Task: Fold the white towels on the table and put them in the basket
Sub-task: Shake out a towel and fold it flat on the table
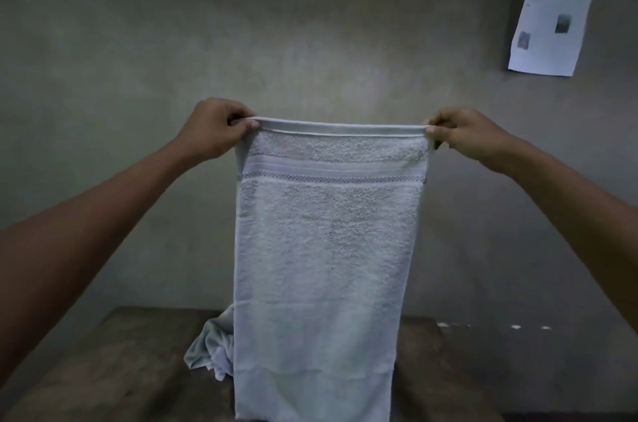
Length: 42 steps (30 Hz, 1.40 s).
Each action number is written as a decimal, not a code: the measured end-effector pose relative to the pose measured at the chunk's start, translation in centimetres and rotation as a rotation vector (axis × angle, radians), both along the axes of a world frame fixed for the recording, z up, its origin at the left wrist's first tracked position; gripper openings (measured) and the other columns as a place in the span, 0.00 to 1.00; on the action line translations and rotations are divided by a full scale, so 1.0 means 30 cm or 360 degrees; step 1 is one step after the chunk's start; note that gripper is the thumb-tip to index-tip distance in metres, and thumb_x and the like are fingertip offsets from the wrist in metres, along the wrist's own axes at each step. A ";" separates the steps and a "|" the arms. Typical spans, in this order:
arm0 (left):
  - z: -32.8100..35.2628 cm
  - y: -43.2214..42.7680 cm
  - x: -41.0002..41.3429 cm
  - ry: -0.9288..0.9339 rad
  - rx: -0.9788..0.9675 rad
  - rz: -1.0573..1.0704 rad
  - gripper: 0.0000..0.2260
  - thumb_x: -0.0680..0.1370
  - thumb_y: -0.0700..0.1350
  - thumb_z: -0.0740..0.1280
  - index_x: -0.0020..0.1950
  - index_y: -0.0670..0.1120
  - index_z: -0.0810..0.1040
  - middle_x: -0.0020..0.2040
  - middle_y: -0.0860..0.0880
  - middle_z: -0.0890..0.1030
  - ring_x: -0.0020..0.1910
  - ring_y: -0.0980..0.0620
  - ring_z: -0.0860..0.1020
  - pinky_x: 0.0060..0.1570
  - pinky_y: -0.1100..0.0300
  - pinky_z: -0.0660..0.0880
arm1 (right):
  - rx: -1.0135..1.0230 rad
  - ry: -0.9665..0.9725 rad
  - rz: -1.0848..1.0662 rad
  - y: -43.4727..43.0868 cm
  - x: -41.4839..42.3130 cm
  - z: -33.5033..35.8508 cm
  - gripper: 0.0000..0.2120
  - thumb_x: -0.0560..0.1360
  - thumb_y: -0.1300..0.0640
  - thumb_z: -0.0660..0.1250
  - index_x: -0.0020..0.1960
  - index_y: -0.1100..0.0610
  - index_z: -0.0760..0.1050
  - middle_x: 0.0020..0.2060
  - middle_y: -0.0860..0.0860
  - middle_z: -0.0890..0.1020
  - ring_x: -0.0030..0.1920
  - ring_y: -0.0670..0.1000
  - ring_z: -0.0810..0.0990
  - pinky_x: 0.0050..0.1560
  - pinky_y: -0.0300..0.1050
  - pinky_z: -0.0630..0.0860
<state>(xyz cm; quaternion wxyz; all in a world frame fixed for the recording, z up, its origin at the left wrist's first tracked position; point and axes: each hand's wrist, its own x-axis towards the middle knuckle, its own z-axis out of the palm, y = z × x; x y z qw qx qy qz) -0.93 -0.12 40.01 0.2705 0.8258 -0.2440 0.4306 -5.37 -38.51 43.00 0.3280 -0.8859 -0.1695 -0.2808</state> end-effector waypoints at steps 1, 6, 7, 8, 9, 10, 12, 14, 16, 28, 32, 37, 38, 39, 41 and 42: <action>0.009 0.009 -0.007 0.0094 -0.0102 -0.0124 0.03 0.76 0.43 0.69 0.44 0.47 0.82 0.35 0.52 0.80 0.32 0.64 0.73 0.33 0.69 0.67 | 0.0065 0.0027 0.0053 -0.004 -0.004 0.003 0.08 0.79 0.62 0.62 0.41 0.55 0.75 0.36 0.52 0.77 0.36 0.47 0.74 0.37 0.38 0.68; 0.082 0.045 -0.012 0.0406 -0.0438 -0.0514 0.02 0.75 0.45 0.70 0.43 0.48 0.81 0.36 0.55 0.80 0.36 0.63 0.75 0.41 0.69 0.73 | 0.0166 0.0009 0.0072 -0.001 -0.005 0.046 0.07 0.79 0.62 0.62 0.44 0.55 0.75 0.37 0.51 0.77 0.35 0.46 0.73 0.37 0.38 0.67; 0.089 0.047 0.000 0.0423 -0.0450 -0.0516 0.02 0.75 0.45 0.70 0.44 0.48 0.81 0.36 0.55 0.80 0.37 0.61 0.75 0.43 0.66 0.73 | 0.0171 -0.0004 0.0053 0.008 0.004 0.049 0.05 0.79 0.62 0.62 0.45 0.57 0.75 0.37 0.52 0.77 0.35 0.47 0.74 0.35 0.35 0.69; 0.091 0.049 0.014 0.0434 -0.0459 -0.0512 0.03 0.75 0.45 0.70 0.45 0.47 0.82 0.37 0.54 0.81 0.38 0.59 0.76 0.45 0.63 0.73 | 0.0178 -0.0010 0.0040 0.019 0.018 0.051 0.04 0.78 0.62 0.62 0.47 0.59 0.75 0.37 0.52 0.77 0.35 0.47 0.74 0.32 0.31 0.69; 0.086 0.052 0.033 0.0443 -0.0460 -0.0493 0.05 0.75 0.45 0.70 0.46 0.45 0.82 0.39 0.51 0.81 0.40 0.57 0.75 0.46 0.61 0.73 | 0.0179 -0.0005 0.0028 0.029 0.036 0.048 0.04 0.78 0.63 0.62 0.49 0.61 0.75 0.37 0.53 0.77 0.35 0.47 0.74 0.30 0.29 0.69; 0.072 0.054 0.054 0.0454 -0.0452 -0.0452 0.07 0.75 0.45 0.70 0.48 0.43 0.82 0.41 0.48 0.80 0.41 0.55 0.75 0.46 0.60 0.72 | 0.0167 0.0012 0.0013 0.035 0.060 0.039 0.04 0.78 0.63 0.63 0.49 0.62 0.76 0.37 0.54 0.77 0.35 0.48 0.74 0.31 0.28 0.70; 0.028 0.057 0.104 0.0460 -0.0421 -0.0335 0.08 0.75 0.45 0.70 0.49 0.41 0.82 0.42 0.46 0.80 0.40 0.55 0.74 0.44 0.62 0.70 | 0.0114 0.0083 -0.0021 0.035 0.123 0.001 0.03 0.77 0.62 0.65 0.47 0.61 0.77 0.36 0.55 0.78 0.35 0.49 0.75 0.41 0.35 0.73; -0.030 0.053 0.159 0.0470 -0.0387 -0.0244 0.06 0.75 0.45 0.70 0.48 0.43 0.82 0.40 0.49 0.80 0.35 0.62 0.74 0.38 0.68 0.69 | 0.0063 0.0164 -0.0052 0.029 0.192 -0.052 0.03 0.76 0.62 0.66 0.45 0.60 0.77 0.36 0.56 0.79 0.36 0.50 0.76 0.47 0.44 0.74; -0.088 0.050 0.219 0.0491 -0.0364 -0.0188 0.06 0.74 0.44 0.71 0.47 0.42 0.83 0.38 0.50 0.80 0.33 0.64 0.73 0.34 0.72 0.68 | 0.0048 0.0208 -0.0077 0.035 0.250 -0.112 0.03 0.76 0.63 0.66 0.45 0.61 0.78 0.35 0.56 0.79 0.36 0.50 0.76 0.48 0.47 0.73; -0.248 0.055 0.399 0.0402 -0.0411 -0.0223 0.06 0.75 0.42 0.70 0.48 0.40 0.82 0.42 0.43 0.81 0.41 0.54 0.74 0.42 0.60 0.70 | 0.0163 0.0025 -0.0157 0.060 0.425 -0.243 0.02 0.76 0.63 0.65 0.47 0.59 0.77 0.31 0.52 0.78 0.28 0.40 0.75 0.35 0.35 0.71; -0.355 0.067 0.378 0.0448 -0.0388 -0.0170 0.03 0.74 0.43 0.71 0.47 0.45 0.82 0.39 0.50 0.81 0.33 0.66 0.74 0.39 0.66 0.70 | 0.0145 0.0079 -0.0159 0.065 0.414 -0.351 0.04 0.77 0.64 0.64 0.48 0.59 0.77 0.31 0.51 0.77 0.26 0.37 0.74 0.30 0.27 0.69; -0.620 0.067 0.322 0.0623 -0.0140 -0.0019 0.03 0.74 0.42 0.71 0.44 0.44 0.83 0.35 0.52 0.80 0.29 0.70 0.73 0.32 0.75 0.65 | -0.0040 0.0272 -0.0177 0.052 0.379 -0.644 0.03 0.77 0.62 0.65 0.47 0.56 0.77 0.33 0.52 0.78 0.33 0.47 0.74 0.33 0.34 0.67; -0.694 0.069 0.317 0.0689 -0.0095 0.0010 0.03 0.74 0.42 0.71 0.44 0.44 0.84 0.35 0.51 0.80 0.30 0.70 0.73 0.32 0.75 0.66 | -0.0074 0.0344 -0.0185 0.049 0.379 -0.719 0.03 0.77 0.62 0.65 0.47 0.56 0.77 0.33 0.51 0.78 0.34 0.48 0.74 0.33 0.34 0.67; -0.770 0.073 0.310 0.0756 -0.0058 0.0028 0.03 0.73 0.42 0.72 0.44 0.43 0.84 0.35 0.53 0.81 0.30 0.70 0.73 0.32 0.75 0.66 | -0.0100 0.0409 -0.0188 0.051 0.376 -0.794 0.03 0.76 0.62 0.65 0.46 0.56 0.77 0.34 0.51 0.78 0.35 0.49 0.76 0.34 0.35 0.68; -0.936 0.085 0.296 0.0896 -0.0040 0.0039 0.04 0.72 0.42 0.73 0.43 0.43 0.84 0.31 0.61 0.80 0.31 0.71 0.74 0.33 0.75 0.67 | -0.0137 0.0527 -0.0179 0.055 0.379 -0.947 0.05 0.75 0.64 0.66 0.45 0.56 0.78 0.35 0.52 0.79 0.39 0.53 0.78 0.37 0.39 0.70; -1.020 0.090 0.287 0.0963 -0.0053 0.0042 0.04 0.72 0.44 0.73 0.43 0.44 0.85 0.30 0.64 0.79 0.32 0.70 0.75 0.34 0.74 0.68 | -0.0170 0.0585 -0.0161 0.056 0.378 -1.021 0.06 0.75 0.64 0.66 0.43 0.55 0.77 0.36 0.52 0.80 0.40 0.53 0.79 0.39 0.40 0.70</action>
